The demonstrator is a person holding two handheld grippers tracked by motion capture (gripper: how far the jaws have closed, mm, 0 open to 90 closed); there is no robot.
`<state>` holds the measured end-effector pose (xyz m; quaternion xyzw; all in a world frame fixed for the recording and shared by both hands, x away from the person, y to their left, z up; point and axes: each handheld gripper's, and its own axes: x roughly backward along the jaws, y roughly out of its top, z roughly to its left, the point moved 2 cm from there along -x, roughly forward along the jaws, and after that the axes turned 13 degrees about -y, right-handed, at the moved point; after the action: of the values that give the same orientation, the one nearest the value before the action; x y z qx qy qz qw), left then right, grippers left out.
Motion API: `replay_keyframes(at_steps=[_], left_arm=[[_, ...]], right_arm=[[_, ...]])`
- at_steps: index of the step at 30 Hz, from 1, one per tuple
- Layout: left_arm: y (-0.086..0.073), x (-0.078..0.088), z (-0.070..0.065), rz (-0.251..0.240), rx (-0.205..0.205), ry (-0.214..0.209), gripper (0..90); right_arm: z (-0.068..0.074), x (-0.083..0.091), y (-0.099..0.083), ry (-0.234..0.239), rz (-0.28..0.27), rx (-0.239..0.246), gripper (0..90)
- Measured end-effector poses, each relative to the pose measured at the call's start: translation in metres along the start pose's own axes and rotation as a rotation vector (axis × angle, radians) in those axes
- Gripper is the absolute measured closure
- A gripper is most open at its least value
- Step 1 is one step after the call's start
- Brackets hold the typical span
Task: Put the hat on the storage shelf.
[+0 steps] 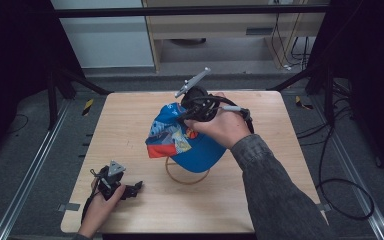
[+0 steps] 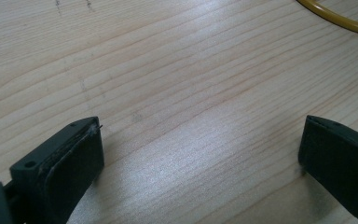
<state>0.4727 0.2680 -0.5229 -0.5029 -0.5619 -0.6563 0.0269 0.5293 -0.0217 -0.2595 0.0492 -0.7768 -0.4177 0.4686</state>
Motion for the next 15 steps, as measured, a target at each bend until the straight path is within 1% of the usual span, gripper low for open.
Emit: replay_keyframes(at_steps=[7, 13, 15], left_arm=[[0.0000, 0.0001, 0.0001, 0.001, -0.002, 0.001, 0.0], [0.0001, 0.0001, 0.0002, 0.001, -0.002, 0.000, 0.0], [0.0000, 0.0001, 0.0001, 0.001, -0.002, 0.001, 0.0]], right_arm=[[0.0015, 0.0004, 0.0005, -0.006, 0.005, 0.005, 86.6], [0.0018, 0.0014, 0.0006, -0.009, -0.002, 0.004, 80.8], [0.0020, 0.0017, 0.0005, -0.008, -0.003, 0.004, 80.1]])
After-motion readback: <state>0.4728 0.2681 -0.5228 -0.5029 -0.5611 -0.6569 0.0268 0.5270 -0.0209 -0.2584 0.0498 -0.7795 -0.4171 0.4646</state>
